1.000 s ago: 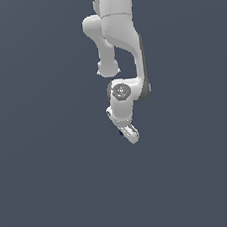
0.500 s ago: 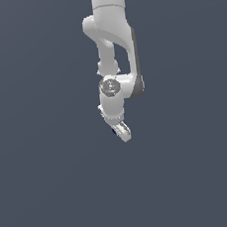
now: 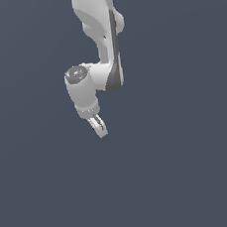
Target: Pick up the object and move it to a goal position.
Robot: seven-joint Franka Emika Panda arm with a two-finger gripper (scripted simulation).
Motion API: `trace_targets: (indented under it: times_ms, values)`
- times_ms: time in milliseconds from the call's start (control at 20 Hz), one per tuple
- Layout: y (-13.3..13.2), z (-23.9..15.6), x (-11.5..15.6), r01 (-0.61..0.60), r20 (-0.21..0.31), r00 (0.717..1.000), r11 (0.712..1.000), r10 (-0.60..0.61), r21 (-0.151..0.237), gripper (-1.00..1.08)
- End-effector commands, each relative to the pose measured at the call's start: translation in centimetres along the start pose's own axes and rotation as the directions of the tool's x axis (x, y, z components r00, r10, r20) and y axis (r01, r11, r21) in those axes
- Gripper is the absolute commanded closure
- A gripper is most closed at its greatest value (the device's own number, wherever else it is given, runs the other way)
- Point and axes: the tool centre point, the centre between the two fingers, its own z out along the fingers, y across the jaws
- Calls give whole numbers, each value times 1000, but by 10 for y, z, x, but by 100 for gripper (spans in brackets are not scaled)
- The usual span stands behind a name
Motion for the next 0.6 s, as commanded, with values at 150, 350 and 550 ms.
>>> trace_targets:
  times_ms: [150, 350, 550]
  values:
    - [18, -26, 33, 2, 1, 1000, 1000, -2, 0, 108]
    - [23, -33, 44, 2, 0, 1000, 1000, -2, -1, 108]
    - [22, -33, 45, 2, 0, 1000, 1000, -2, -1, 108]
